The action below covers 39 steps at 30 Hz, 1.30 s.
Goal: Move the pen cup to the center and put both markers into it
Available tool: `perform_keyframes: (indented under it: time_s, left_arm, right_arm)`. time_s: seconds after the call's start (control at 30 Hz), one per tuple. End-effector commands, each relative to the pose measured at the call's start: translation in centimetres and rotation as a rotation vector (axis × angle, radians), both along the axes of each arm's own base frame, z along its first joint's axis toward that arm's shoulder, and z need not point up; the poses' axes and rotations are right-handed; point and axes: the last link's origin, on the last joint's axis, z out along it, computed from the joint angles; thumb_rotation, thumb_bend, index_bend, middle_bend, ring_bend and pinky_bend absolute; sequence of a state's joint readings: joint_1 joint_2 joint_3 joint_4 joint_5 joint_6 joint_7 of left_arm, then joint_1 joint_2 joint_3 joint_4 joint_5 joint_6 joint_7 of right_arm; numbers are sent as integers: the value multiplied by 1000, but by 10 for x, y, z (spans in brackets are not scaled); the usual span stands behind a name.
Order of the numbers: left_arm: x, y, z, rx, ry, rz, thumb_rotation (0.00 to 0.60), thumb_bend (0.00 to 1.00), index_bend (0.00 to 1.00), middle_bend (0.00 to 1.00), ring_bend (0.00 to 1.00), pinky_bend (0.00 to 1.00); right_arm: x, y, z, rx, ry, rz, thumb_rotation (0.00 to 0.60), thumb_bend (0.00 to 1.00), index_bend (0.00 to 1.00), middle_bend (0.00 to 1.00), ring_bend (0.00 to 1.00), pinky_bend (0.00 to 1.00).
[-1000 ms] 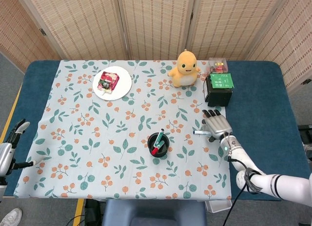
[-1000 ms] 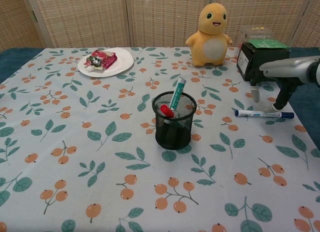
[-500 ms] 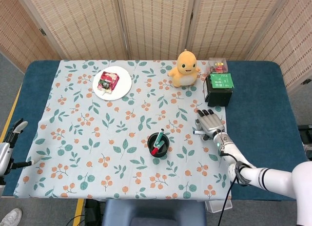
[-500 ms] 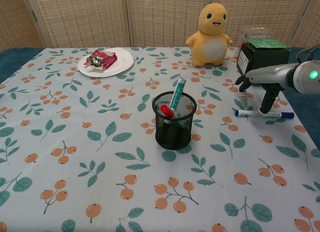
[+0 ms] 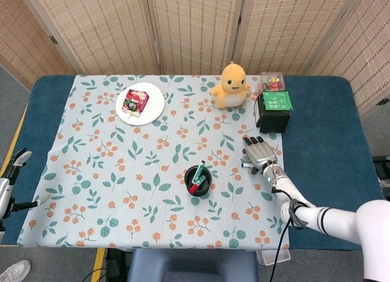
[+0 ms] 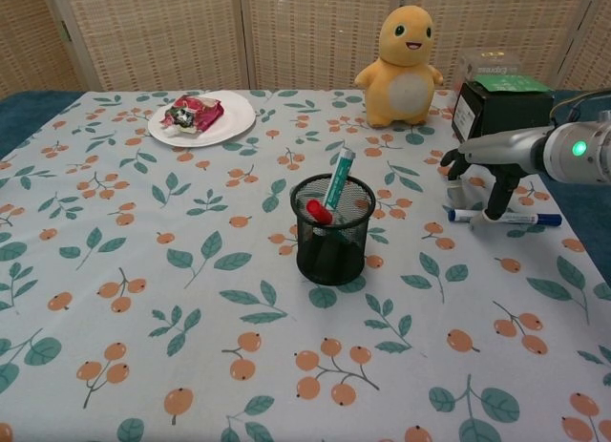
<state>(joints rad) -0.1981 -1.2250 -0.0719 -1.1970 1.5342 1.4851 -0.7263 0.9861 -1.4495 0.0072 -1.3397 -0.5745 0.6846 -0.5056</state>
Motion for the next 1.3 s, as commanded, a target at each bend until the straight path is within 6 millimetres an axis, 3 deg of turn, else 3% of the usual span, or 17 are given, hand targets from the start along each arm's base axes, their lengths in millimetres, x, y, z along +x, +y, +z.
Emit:
perform_keyframes:
  time_s: [0.03, 0.67, 0.83, 1.13, 1.3]
  left_arm:
    - [0, 0, 0, 2, -2, 0, 600, 49, 0, 0, 0, 209]
    - [1, -3, 4, 26, -4, -8, 600, 49, 0, 0, 0, 209]
    - [1, -4, 5, 30, 2, -9, 600, 49, 0, 0, 0, 209]
    - [2, -3, 2, 33, 23, -3, 600, 49, 0, 0, 0, 209]
    - [2, -3, 2, 36, 30, 6, 600, 49, 0, 0, 0, 209]
  right_arm:
    - [0, -1, -2, 2, 1, 1, 600, 300, 465, 0, 0, 0]
    - [5, 1, -4, -9, -5, 20, 600, 308, 589, 38, 0, 0]
    - [26, 10, 16, -27, -78, 41, 600, 308, 589, 40, 0, 0]
    - [82, 37, 70, -40, -336, 80, 600, 309, 589, 46, 0, 0]
    - [107, 50, 86, -6, -491, 61, 600, 315, 589, 48, 0, 0]
